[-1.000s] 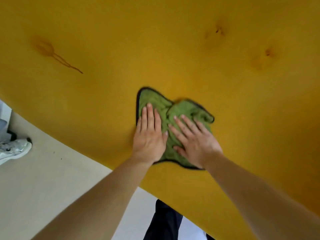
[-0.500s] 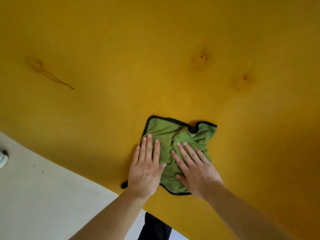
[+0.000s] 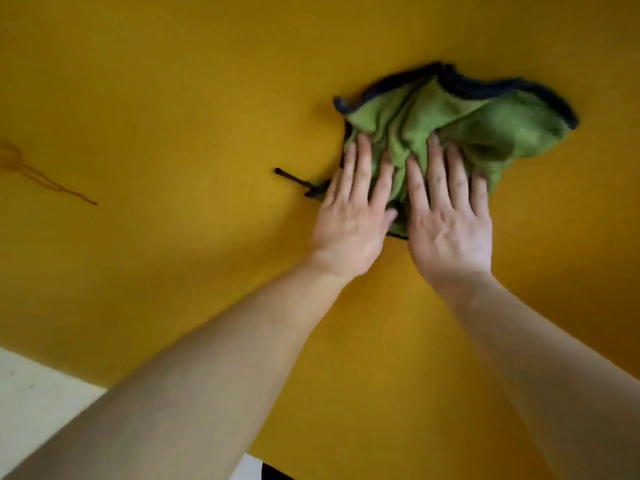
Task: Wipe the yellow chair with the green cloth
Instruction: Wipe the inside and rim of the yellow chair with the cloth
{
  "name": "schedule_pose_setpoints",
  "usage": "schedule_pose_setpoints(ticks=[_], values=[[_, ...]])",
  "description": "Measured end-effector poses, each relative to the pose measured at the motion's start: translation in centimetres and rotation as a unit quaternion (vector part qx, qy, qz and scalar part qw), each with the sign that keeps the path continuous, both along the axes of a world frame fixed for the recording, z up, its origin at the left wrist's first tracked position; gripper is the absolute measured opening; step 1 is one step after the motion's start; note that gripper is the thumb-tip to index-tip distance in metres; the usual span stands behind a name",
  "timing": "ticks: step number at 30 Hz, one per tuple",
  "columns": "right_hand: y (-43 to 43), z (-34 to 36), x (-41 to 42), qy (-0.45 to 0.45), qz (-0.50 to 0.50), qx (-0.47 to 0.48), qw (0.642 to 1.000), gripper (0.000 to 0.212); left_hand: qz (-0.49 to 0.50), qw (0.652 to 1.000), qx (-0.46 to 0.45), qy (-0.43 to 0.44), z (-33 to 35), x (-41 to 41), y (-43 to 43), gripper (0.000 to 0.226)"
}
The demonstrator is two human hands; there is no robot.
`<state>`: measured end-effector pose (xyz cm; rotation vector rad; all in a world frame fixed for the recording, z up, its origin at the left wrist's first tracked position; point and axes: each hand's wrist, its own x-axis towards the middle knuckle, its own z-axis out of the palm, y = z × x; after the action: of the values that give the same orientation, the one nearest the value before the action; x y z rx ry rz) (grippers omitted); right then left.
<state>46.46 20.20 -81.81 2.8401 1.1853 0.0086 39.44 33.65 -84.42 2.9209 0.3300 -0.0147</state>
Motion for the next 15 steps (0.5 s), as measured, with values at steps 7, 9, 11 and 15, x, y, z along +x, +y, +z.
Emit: schedule_pose_setpoints(ticks=[7, 9, 11, 15], values=[[-6.5, -3.0, -10.5, 0.198, 0.064, -0.169, 0.963, 0.065, -0.076, 0.985, -0.055, 0.148, -2.4, -14.4, -4.9, 0.056], [-5.1, -2.8, -6.9, 0.145, 0.133, -0.209, 0.958, 0.07, -0.042, 0.984, -0.034, 0.17, -1.8, -13.2, -2.4, 0.063], [-2.0, -1.9, -1.8, 0.079, 0.122, -0.152, 0.978, 0.07, 0.055, 0.987, -0.013, 0.151, -0.7, -7.7, 0.4, 0.074], [2.9, -0.1, 1.8, 0.001, 0.051, -0.021, 0.999, 0.063, 0.152, 0.987, -0.006, 0.048, 0.9, 1.9, 2.6, 0.079]])
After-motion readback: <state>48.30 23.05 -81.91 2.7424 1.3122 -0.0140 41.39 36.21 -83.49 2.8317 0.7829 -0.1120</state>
